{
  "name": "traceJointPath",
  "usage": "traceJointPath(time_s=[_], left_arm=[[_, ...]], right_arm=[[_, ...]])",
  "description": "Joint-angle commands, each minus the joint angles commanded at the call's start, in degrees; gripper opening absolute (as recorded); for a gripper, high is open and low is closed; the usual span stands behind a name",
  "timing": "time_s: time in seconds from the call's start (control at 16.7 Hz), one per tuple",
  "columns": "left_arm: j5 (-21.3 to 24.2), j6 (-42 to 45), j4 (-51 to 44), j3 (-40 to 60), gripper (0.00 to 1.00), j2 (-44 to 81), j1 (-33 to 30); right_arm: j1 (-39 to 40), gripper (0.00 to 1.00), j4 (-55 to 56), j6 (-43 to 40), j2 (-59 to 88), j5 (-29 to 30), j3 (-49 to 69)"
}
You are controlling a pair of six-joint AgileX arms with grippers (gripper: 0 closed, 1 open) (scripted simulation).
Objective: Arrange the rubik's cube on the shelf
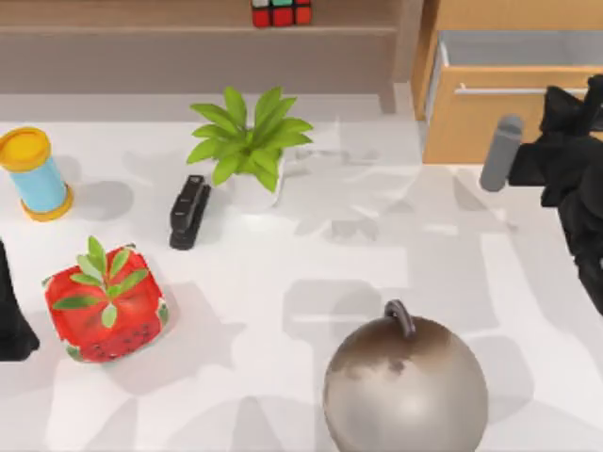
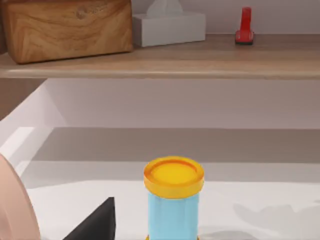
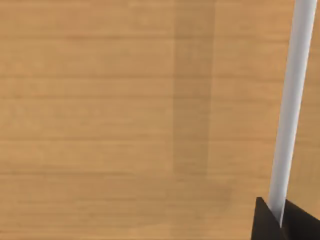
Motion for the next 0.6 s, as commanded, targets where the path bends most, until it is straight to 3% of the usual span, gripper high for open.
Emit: traceJointPath(time_s=[0.6], left_arm=[[0.0, 0.0, 0.0, 0.0, 1.00, 0.0, 0.0]], right_arm=[[-0.8, 0.00, -2.6, 0.2, 1.5, -0.7, 4.9]])
